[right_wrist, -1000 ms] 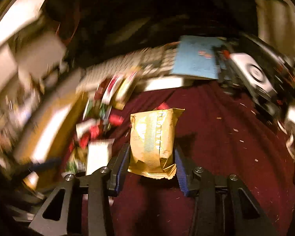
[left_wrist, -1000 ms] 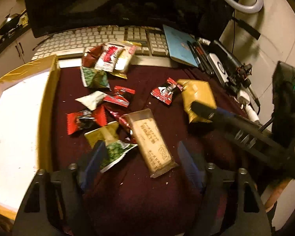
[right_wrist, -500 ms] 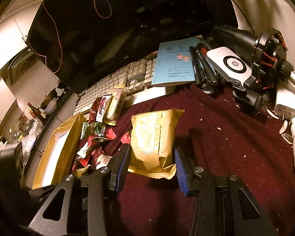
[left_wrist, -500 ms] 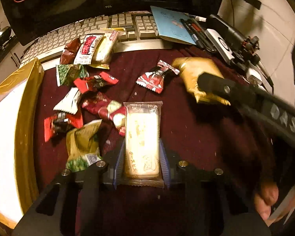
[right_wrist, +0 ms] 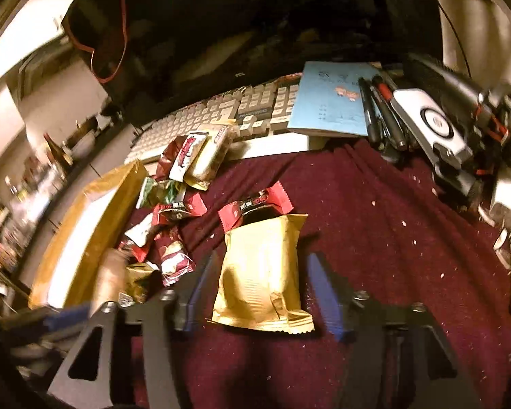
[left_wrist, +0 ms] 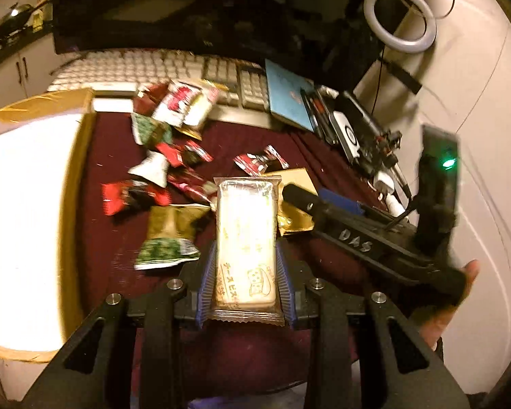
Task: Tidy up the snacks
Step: 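Carry both snacks over the white tray and open both grippers to drop them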
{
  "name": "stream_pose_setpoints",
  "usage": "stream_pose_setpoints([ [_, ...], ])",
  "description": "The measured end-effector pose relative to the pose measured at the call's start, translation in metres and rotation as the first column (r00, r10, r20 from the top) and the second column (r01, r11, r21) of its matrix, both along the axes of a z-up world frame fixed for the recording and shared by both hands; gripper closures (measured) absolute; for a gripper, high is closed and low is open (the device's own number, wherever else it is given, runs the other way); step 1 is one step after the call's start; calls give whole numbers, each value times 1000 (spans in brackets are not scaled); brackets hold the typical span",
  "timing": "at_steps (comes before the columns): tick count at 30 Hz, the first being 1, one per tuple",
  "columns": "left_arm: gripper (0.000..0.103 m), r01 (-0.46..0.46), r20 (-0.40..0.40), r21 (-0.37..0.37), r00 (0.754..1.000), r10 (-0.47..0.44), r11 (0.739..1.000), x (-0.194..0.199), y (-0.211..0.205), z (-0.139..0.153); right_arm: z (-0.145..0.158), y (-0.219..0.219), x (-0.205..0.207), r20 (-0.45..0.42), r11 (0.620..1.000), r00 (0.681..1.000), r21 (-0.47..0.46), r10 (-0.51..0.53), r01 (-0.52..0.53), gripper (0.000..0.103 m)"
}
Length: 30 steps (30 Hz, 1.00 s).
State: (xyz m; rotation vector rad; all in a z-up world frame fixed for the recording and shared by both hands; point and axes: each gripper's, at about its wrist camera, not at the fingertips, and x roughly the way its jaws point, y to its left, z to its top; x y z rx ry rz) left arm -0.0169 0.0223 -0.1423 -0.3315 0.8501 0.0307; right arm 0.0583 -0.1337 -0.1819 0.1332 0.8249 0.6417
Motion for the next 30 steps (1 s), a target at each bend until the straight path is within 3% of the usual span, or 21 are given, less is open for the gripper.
stream_pose_setpoints([
  [3, 72, -38, 31, -17, 999, 39, 999, -12, 15, 7, -5, 14, 4, -6, 994, 1000, -105, 1, -2, 43],
  [5, 72, -67, 46, -19, 997, 68, 998, -22, 27, 12, -5, 21, 2, 0, 990, 1000, -142, 14, -13, 56],
  [8, 72, -108, 66, -46, 992, 111, 993, -33, 50, 16, -3, 24, -5, 38, 985, 999, -175, 2, 5, 61],
  [10, 72, -162, 85, -55, 982, 166, 985, -43, 68, 19, 1, 19, -7, 62, 987, 998, -161, -20, 30, 62],
  [15, 72, -261, 89, -59, 960, 266, 964, -63, 108, 17, 23, 3, -27, 132, 999, 990, -4, -42, 43, 62],
  [21, 72, -403, 50, 19, 914, 402, 915, -79, 149, 6, 60, 51, -65, 141, 974, 977, 135, 161, -180, 62],
  [26, 72, -489, 16, 124, 871, 491, 863, -87, 175, -12, 68, 133, -95, 141, 926, 923, 69, 359, -371, 62],
  [30, 72, -528, -1, 141, 846, 534, 837, -91, 190, -25, 55, 185, -103, 95, 889, 887, 36, 452, -457, 62],
])
